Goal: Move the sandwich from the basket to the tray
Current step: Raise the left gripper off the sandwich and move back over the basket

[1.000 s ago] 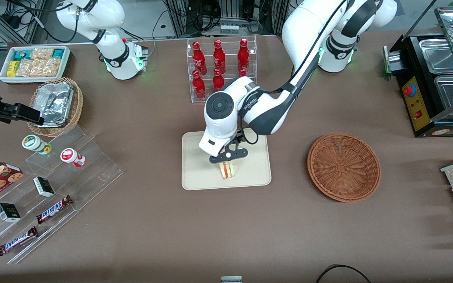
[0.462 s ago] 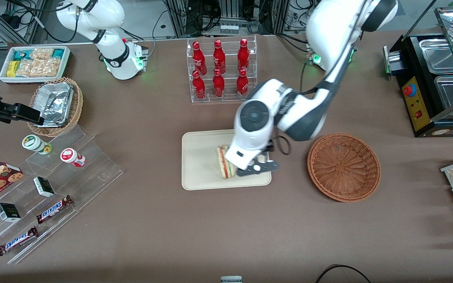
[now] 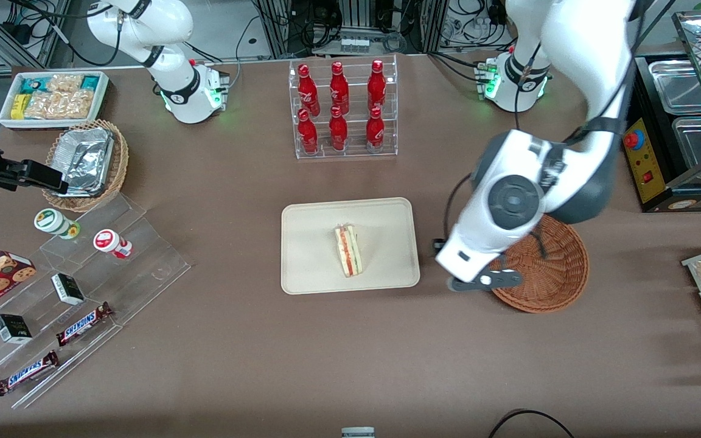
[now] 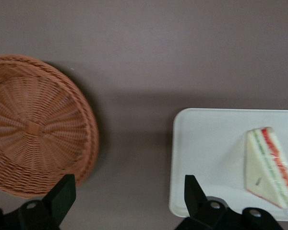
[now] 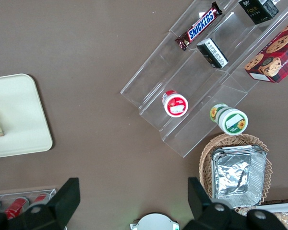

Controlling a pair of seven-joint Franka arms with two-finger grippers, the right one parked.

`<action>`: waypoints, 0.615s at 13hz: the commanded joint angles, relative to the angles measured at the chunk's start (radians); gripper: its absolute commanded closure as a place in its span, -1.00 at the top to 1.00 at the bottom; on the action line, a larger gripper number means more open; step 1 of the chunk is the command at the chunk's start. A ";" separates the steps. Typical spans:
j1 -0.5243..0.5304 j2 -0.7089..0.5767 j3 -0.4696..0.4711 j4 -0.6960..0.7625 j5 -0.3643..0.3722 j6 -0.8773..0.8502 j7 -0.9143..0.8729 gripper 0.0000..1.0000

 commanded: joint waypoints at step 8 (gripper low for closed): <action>0.243 -0.260 -0.041 -0.144 -0.001 -0.206 0.331 1.00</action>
